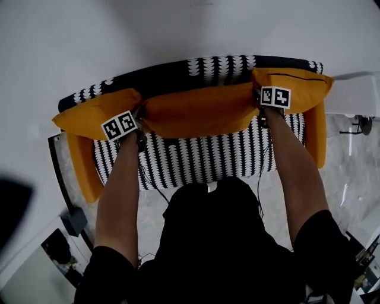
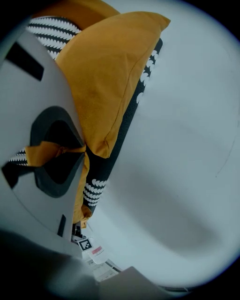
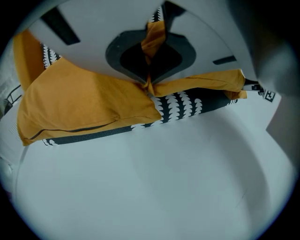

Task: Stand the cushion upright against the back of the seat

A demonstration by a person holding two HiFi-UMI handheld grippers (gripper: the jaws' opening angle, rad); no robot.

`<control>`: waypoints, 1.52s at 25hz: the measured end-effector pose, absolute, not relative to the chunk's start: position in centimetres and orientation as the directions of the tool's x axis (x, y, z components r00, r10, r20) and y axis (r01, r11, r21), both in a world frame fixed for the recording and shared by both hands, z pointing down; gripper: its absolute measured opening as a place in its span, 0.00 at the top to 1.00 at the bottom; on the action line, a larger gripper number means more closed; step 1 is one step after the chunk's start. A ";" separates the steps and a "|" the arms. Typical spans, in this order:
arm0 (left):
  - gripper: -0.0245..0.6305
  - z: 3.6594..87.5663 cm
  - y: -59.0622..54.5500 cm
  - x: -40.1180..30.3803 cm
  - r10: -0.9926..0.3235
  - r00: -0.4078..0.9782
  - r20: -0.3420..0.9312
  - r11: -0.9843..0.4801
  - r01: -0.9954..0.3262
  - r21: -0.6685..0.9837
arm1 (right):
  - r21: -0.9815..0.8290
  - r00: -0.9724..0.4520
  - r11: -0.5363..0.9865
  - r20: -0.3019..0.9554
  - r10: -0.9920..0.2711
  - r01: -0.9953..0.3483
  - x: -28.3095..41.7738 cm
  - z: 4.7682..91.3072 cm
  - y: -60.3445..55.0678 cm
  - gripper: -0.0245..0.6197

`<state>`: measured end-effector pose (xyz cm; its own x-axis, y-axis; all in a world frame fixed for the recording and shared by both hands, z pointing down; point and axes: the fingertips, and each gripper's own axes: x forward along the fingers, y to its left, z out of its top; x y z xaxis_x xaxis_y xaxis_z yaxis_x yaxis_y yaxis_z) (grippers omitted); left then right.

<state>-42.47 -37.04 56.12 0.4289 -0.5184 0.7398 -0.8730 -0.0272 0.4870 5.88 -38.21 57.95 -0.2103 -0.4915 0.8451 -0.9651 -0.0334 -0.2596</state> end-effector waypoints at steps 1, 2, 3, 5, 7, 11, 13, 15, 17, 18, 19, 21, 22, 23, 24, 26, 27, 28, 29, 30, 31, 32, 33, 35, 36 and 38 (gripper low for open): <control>0.92 55.6 -37.0 -42.7 -0.527 0.433 0.731 -0.031 -0.870 0.492 | -0.263 -0.210 -0.041 0.845 -0.491 -0.964 6.0 57.7 -38.0 0.89; 0.91 55.0 -37.1 -42.9 -0.537 0.435 0.723 -0.040 -0.869 0.493 | -0.268 -0.210 -0.048 0.845 -0.492 -0.962 6.1 57.4 -37.8 0.89; 0.90 54.4 -37.0 -43.1 -0.547 0.436 0.715 -0.052 -0.870 0.491 | -0.271 -0.210 -0.055 0.844 -0.493 -0.961 6.3 57.1 -37.4 0.89; 0.89 53.1 -36.9 -43.6 -0.566 0.437 0.699 -0.073 -0.871 0.485 | -0.272 -0.207 -0.062 0.843 -0.496 -0.960 6.6 56.5 -36.6 0.89; 0.89 51.6 -36.9 -44.0 -0.586 0.437 0.682 -0.089 -0.872 0.482 | -0.267 -0.194 -0.066 0.830 -0.523 -0.962 7.2 55.3 -36.2 0.83; 0.89 48.8 -36.2 -44.4 -0.621 0.435 0.652 -0.127 -0.877 0.464 | -0.259 -0.181 -0.046 0.781 -0.597 -0.965 7.5 51.7 -36.0 0.76; 0.89 47.6 -35.7 -44.1 -0.634 0.436 0.639 -0.154 -0.881 0.448 | -0.264 -0.192 -0.017 0.741 -0.643 -0.964 7.0 49.3 -35.9 0.76; 0.89 46.4 -34.8 -43.5 -0.647 0.445 0.619 -0.180 -0.878 0.443 | -0.291 -0.226 0.024 0.686 -0.691 -0.956 5.9 46.8 -35.1 0.76; 0.89 45.2 -33.9 -42.5 -0.660 0.462 0.592 -0.206 -0.869 0.450 | -0.341 -0.288 0.077 0.627 -0.724 -0.937 4.2 44.5 -33.8 0.77; 0.89 44.7 -33.5 -41.9 -0.664 0.475 0.578 -0.221 -0.863 0.455 | -0.364 -0.317 0.103 0.599 -0.736 -0.926 3.2 43.4 -33.0 0.77; 0.89 44.4 -33.0 -41.2 -0.662 0.491 0.566 -0.239 -0.854 0.462 | -0.384 -0.341 0.124 0.572 -0.746 -0.915 2.3 42.4 -32.2 0.77; 0.90 43.8 -32.0 -39.5 -0.649 0.533 0.543 -0.282 -0.832 0.479 | -0.439 -0.387 0.152 0.517 -0.764 -0.886 0.3 40.3 -29.9 0.83; 0.90 43.1 -31.3 -38.5 -0.642 0.554 0.530 -0.310 -0.820 0.481 | -0.487 -0.423 0.169 0.477 -0.770 -0.857 -0.9 39.1 -28.4 0.88; 0.90 42.2 -30.6 -37.5 -0.635 0.574 0.517 -0.342 -0.809 0.478 | -0.537 -0.463 0.191 0.432 -0.774 -0.821 -2.2 37.9 -26.7 0.89; 0.91 41.2 -29.7 -36.5 -0.627 0.595 0.503 -0.380 -0.797 0.470 | -0.576 -0.499 0.218 0.389 -0.774 -0.788 -3.5 36.7 -24.8 0.89; 0.92 39.1 -27.9 -34.4 -0.599 0.644 0.476 -0.467 -0.764 0.446 | -0.604 -0.547 0.271 0.336 -0.767 -0.750 -5.7 34.9 -21.2 0.90; 0.93 38.3 -27.0 -33.4 -0.579 0.668 0.468 -0.511 -0.744 0.430 | -0.599 -0.564 0.296 0.325 -0.760 -0.744 -6.7 34.2 -19.8 0.90; 0.93 37.5 -26.0 -32.6 -0.557 0.687 0.467 -0.550 -0.726 0.413 | -0.587 -0.578 0.323 0.317 -0.752 -0.742 -7.7 33.5 -18.6 0.91; 0.94 36.9 -25.2 -31.9 -0.535 0.702 0.470 -0.580 -0.710 0.399 | -0.573 -0.592 0.352 0.307 -0.745 -0.740 -8.6 32.7 -17.7 0.91; 0.94 36.3 -24.4 -31.2 -0.515 0.714 0.475 -0.603 -0.695 0.391 | -0.561 -0.606 0.380 0.294 -0.740 -0.736 -9.4 31.8 -17.0 0.91; 0.94 35.8 -23.6 -30.5 -0.494 0.725 0.480 -0.621 -0.681 0.389 | -0.550 -0.617 0.405 0.277 -0.737 -0.731 -10.1 30.8 -16.5 0.91; 0.94 35.3 -22.7 -29.6 -0.474 0.738 0.480 -0.637 -0.664 0.392 | -0.539 -0.625 0.425 0.263 -0.735 -0.727 -10.6 29.9 -16.1 0.91; 0.94 34.8 -21.8 -28.5 -0.452 0.754 0.476 -0.653 -0.644 0.399 | -0.527 -0.631 0.442 0.253 -0.734 -0.726 -11.1 29.2 -15.7 0.91; 0.94 33.5 -19.9 -26.4 -0.423 0.784 0.455 -0.685 -0.605 0.406 | -0.510 -0.642 0.470 0.236 -0.729 -0.721 -11.8 28.0 -15.0 0.91; 0.94 33.0 -19.1 -25.5 -0.418 0.794 0.442 -0.698 -0.592 0.403 | -0.513 -0.650 0.480 0.224 -0.726 -0.712 -12.0 27.5 -14.8 0.91; 0.94 31.9 -17.8 -24.0 -0.426 0.802 0.418 -0.707 -0.583 0.399 | -0.539 -0.670 0.495 0.189 -0.718 -0.682 -12.2 26.6 -14.5 0.90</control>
<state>-24.04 -17.79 31.91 0.8025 -0.4255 0.4183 -0.5833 -0.7073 0.3995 -12.18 -14.52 26.64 -0.6704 -0.7176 0.1887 -0.6816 0.4951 -0.5387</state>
